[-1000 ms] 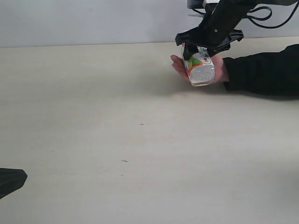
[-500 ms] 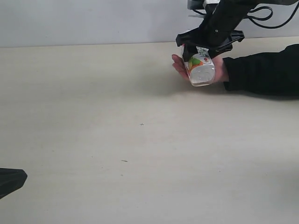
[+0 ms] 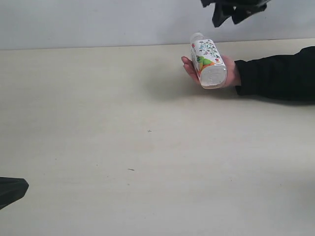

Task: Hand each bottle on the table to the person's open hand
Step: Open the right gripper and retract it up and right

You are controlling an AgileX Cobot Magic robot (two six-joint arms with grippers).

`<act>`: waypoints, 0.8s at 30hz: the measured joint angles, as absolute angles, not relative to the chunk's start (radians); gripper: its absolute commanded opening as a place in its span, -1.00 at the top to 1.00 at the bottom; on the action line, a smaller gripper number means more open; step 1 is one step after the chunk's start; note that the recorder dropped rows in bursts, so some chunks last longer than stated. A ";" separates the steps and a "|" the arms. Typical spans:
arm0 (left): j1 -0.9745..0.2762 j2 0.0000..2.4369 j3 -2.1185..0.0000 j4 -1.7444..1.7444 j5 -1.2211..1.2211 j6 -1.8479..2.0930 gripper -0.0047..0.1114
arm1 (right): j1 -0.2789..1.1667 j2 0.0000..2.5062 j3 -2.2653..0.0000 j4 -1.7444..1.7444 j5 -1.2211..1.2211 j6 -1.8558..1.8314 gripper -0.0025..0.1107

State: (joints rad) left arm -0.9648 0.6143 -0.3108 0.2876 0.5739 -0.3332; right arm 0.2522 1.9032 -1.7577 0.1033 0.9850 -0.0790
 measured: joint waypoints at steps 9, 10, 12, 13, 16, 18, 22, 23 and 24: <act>-0.965 0.614 -0.311 0.288 0.574 -0.333 0.92 | 0.252 1.645 -1.700 0.108 1.091 -0.139 0.96; -0.965 0.614 -0.311 0.288 0.574 -0.333 0.92 | 0.252 1.618 -1.675 0.122 1.091 -0.139 0.96; -0.965 0.614 -0.311 0.288 0.574 -0.333 0.92 | 0.252 1.542 -1.599 0.181 1.073 -0.140 0.96; -0.965 0.614 -0.311 0.288 0.574 -0.333 0.92 | 0.252 1.508 -1.558 0.215 1.047 -0.152 0.96; -0.965 0.614 -0.311 0.288 0.574 -0.333 0.92 | 0.252 1.377 -1.380 0.369 0.939 -0.245 0.96; -0.965 0.614 -0.311 0.288 0.574 -0.333 0.92 | 0.252 1.296 -1.238 0.470 0.853 -0.335 0.96; -0.965 0.614 -0.311 0.288 0.574 -0.333 0.92 | 0.254 1.164 -0.960 0.604 0.700 -0.501 0.96; -0.965 0.614 -0.311 0.288 0.574 -0.333 0.92 | 0.254 1.139 -0.909 0.619 0.664 -0.527 0.96; -0.965 0.614 -0.311 0.288 0.574 -0.333 0.92 | 0.254 1.107 -0.850 0.637 0.626 -0.543 0.96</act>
State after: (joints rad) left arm -0.9648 0.6143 -0.3108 0.2876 0.5739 -0.3332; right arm 0.2536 1.1070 -0.8501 0.6374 0.6256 -0.5428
